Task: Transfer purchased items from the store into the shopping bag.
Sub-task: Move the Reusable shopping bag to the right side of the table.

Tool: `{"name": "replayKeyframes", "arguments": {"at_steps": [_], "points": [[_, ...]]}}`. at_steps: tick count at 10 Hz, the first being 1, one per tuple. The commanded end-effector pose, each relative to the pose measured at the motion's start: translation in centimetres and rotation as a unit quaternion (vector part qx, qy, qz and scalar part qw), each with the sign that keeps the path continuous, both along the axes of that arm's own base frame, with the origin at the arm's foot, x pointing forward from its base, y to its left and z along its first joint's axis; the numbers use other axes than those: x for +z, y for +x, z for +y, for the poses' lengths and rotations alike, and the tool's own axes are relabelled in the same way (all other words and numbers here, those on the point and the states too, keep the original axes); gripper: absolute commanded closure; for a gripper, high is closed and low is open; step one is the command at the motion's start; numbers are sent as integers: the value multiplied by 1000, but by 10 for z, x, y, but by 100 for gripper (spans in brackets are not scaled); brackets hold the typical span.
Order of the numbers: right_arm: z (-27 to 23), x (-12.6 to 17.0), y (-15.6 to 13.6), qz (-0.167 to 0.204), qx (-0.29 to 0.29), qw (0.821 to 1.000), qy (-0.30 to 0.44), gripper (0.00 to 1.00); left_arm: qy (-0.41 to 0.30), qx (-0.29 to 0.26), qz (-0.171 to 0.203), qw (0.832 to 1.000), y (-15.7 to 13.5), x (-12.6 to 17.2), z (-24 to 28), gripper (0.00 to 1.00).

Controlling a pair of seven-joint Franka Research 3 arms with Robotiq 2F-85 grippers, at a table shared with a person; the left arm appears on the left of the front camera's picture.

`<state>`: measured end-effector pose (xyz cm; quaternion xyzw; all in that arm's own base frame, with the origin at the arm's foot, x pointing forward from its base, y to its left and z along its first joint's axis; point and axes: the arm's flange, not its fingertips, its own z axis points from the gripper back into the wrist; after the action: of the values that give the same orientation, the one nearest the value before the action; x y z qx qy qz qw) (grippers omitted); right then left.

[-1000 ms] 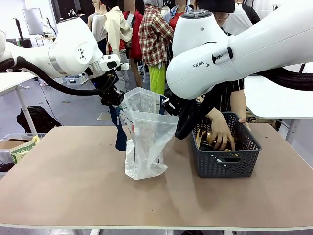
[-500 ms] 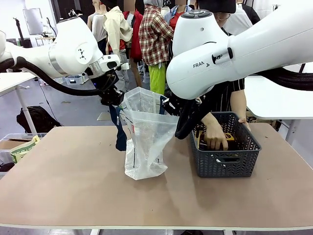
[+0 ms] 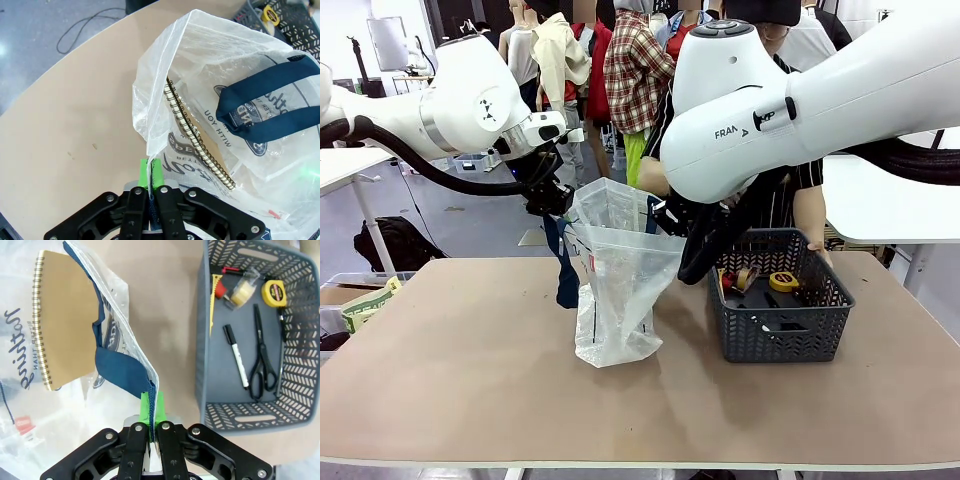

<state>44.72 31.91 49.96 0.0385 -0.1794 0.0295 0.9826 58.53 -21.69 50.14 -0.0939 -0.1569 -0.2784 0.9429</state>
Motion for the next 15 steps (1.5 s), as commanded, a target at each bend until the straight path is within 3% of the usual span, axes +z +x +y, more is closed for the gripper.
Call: {"name": "replayKeyframes", "arguments": {"at_steps": [1, 15], "points": [[-2, 0, -2, 2, -1, 1000, -3, 100, 10, 3, -1, 1000, 1, 4, 2, 100], [-2, 0, -2, 2, -1, 1000, -3, 100, 10, 3, -1, 1000, 1, 4, 2, 100]]}}
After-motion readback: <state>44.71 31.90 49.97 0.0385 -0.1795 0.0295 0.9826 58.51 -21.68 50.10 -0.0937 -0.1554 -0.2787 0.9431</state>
